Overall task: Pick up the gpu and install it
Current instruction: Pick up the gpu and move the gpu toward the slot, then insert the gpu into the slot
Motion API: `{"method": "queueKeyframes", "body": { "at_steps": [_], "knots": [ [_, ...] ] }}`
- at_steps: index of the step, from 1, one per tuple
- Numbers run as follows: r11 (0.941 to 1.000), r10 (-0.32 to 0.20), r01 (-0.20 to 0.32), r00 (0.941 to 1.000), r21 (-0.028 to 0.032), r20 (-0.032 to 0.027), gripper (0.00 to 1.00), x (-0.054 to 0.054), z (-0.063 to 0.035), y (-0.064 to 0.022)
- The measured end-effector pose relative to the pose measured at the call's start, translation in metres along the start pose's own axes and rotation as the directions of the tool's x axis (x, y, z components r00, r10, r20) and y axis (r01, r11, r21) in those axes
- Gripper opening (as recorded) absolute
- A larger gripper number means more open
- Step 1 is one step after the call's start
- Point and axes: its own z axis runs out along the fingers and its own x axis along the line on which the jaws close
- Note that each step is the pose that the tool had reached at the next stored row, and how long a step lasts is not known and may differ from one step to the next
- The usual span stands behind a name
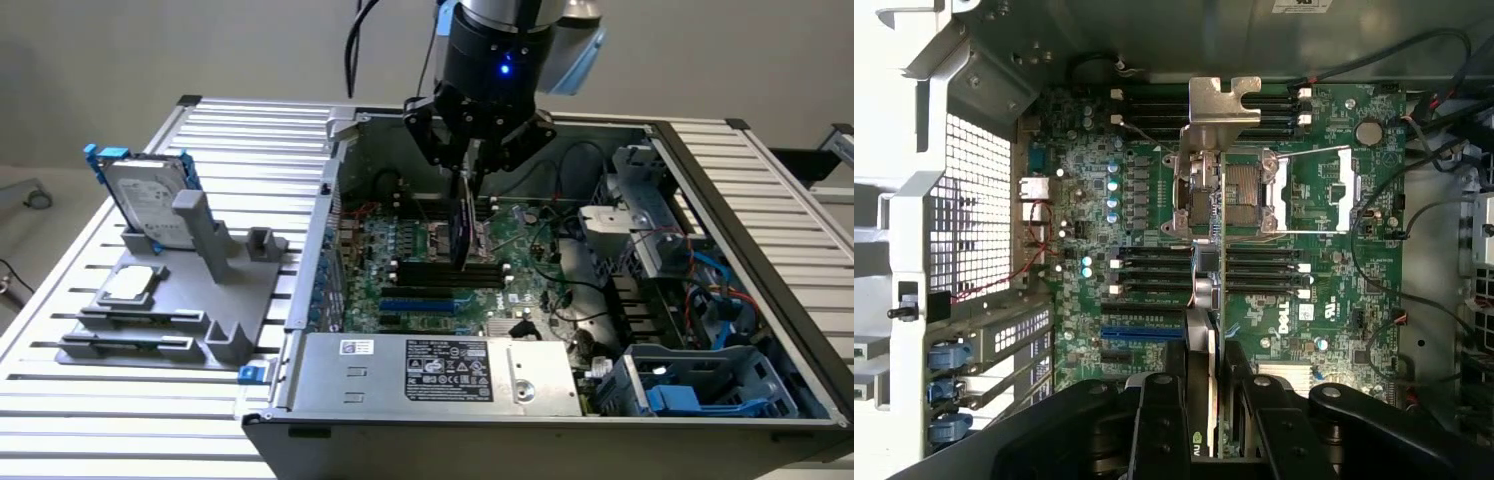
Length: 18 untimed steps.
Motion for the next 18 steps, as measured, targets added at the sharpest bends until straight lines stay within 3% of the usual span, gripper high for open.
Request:
{"method": "queueKeyframes", "body": {
  "at_steps": [14, 18],
  "knots": [
    [1.0, -0.004, 0.004, 1.0, 0.0, -0.0005, 0.27, 0.0001, 0.0, 0.0],
    [0.9972, -0.075, 0.075, 0.9972, 0.0026, -0.0056, 0.27, 0.0001, 0.0006, -0.0001]
  ]
}}
